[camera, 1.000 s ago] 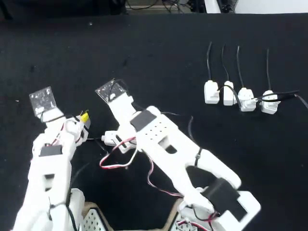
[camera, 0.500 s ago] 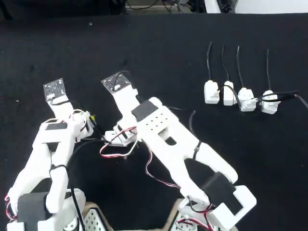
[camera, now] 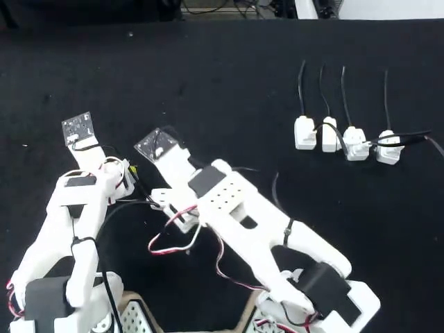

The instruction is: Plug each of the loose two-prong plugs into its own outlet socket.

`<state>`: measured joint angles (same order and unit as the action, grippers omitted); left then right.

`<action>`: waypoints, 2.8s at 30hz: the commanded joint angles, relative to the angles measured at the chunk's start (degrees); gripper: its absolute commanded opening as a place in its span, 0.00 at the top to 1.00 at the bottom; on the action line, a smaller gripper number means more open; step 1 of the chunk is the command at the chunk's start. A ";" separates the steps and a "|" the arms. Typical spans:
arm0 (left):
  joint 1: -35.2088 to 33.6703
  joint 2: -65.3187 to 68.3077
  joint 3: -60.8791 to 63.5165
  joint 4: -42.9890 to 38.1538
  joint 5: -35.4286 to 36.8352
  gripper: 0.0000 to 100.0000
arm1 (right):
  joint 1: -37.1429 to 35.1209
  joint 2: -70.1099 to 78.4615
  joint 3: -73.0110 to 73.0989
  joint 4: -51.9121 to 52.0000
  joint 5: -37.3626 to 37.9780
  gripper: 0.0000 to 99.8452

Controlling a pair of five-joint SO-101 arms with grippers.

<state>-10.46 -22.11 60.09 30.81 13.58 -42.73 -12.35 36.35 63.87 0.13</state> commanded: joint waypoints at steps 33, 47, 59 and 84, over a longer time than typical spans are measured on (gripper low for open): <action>12.35 -25.49 7.52 18.46 -13.45 0.77 | 10.64 13.49 -38.46 27.25 11.96 0.99; 4.18 -43.16 20.00 19.08 -16.35 0.77 | 10.90 44.53 -70.20 37.01 15.12 0.99; 3.82 -43.78 20.18 18.99 -16.35 0.77 | 10.64 47.34 -72.48 37.36 21.27 0.99; 3.74 -43.78 20.00 18.99 -16.35 0.77 | 9.58 50.59 -70.37 37.27 21.45 0.99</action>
<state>-6.24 -65.19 80.75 49.63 -2.15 -32.79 36.53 -32.13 99.38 20.97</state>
